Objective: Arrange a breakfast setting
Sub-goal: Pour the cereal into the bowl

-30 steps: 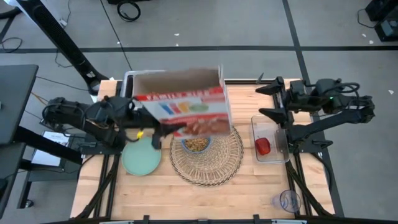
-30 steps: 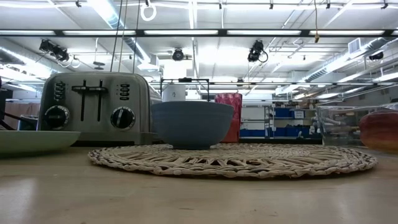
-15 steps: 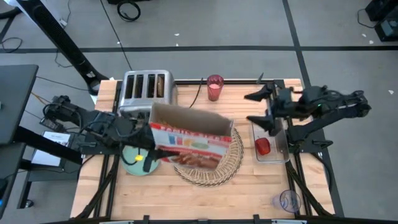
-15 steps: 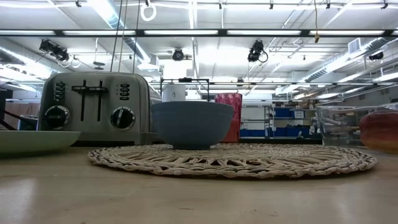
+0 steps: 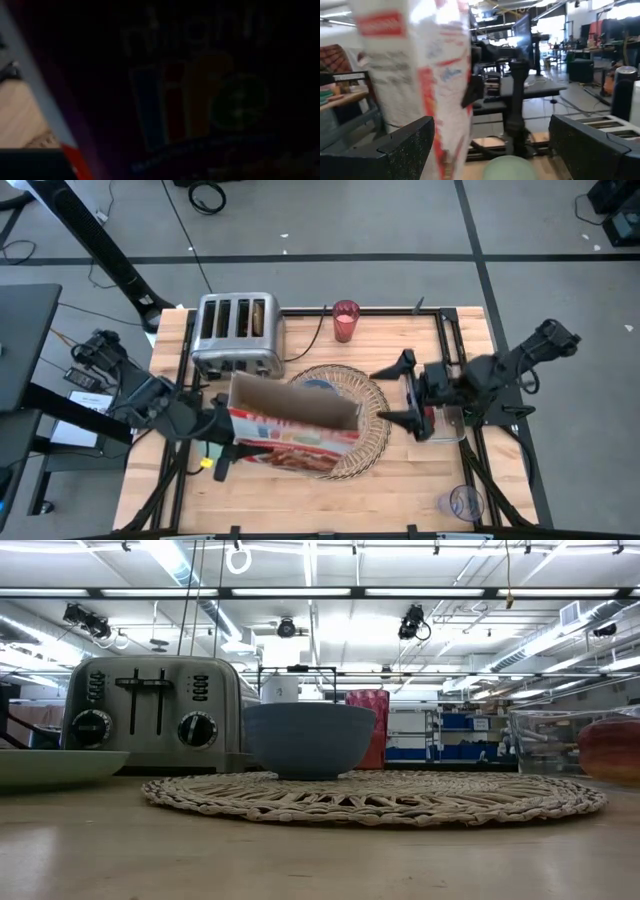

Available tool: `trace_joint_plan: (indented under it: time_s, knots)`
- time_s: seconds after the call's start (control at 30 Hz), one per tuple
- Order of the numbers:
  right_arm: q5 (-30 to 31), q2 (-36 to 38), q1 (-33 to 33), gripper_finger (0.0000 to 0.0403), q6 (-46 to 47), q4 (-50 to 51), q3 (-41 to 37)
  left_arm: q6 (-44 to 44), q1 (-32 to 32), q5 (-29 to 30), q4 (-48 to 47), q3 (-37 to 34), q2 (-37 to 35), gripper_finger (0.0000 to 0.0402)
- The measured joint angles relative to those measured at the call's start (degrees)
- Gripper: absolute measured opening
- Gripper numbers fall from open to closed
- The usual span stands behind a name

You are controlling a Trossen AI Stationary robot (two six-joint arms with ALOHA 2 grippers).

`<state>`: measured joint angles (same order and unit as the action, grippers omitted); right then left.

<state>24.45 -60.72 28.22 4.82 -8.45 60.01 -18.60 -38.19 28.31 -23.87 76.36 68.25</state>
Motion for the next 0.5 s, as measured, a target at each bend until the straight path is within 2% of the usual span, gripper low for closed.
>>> trace_joint_plan:
  time_s: [0.13, 0.23, 0.37, 0.5]
  knots:
    - [5.1, -3.2, 4.7, 0.0395, 2.1, -4.2, 0.0, -3.0, -3.9, 2.4, -3.4, 0.0, 0.0, 0.0192]
    - [11.0, -6.9, 8.0, 0.0395, 2.6, -9.1, 1.3, -3.4, -7.1, 5.1, -5.7, 0.0, 0.0, 0.0192]
    - [19.3, -14.1, 10.7, 0.0395, -1.8, -9.3, 9.1, -3.3, -10.7, 8.0, -10.5, 0.0, 0.0, 0.0192]
    - [25.3, -21.9, 10.9, 0.0395, -5.5, -9.5, 19.1, -3.0, -14.4, 8.2, -13.7, 0.0, 0.0, 0.0192]
